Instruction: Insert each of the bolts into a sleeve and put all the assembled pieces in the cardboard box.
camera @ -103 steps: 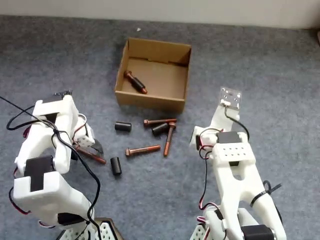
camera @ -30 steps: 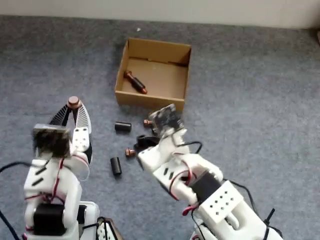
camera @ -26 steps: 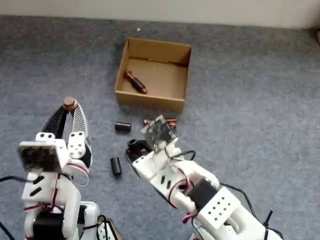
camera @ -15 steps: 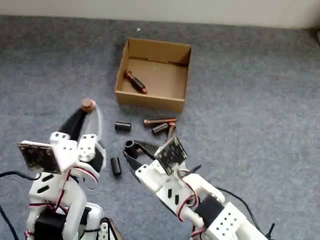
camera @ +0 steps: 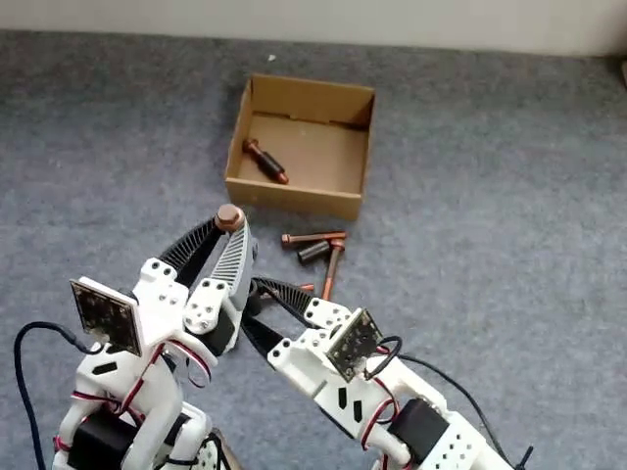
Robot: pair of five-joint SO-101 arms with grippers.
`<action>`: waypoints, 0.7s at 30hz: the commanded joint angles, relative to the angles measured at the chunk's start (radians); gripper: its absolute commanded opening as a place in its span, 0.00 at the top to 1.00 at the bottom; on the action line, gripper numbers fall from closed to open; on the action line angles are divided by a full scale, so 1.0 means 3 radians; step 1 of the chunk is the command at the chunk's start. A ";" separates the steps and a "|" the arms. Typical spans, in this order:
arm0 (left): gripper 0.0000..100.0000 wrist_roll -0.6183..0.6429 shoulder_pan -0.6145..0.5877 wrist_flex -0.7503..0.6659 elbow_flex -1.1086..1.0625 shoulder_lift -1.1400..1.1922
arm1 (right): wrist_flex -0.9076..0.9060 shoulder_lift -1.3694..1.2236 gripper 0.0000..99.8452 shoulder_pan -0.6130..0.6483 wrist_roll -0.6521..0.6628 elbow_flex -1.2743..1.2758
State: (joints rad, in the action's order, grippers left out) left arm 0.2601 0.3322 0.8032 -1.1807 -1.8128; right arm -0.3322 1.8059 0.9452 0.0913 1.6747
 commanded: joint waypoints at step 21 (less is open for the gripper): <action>1.00 -0.0128 0.0340 0.0384 0.0381 -0.0028 | 0.0090 0.0074 1.00 -0.0212 0.0046 0.0166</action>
State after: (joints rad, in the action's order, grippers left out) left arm 0.2340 0.4565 0.9137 -1.1024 -1.8159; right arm -0.3322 1.8059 0.8976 0.0959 1.6747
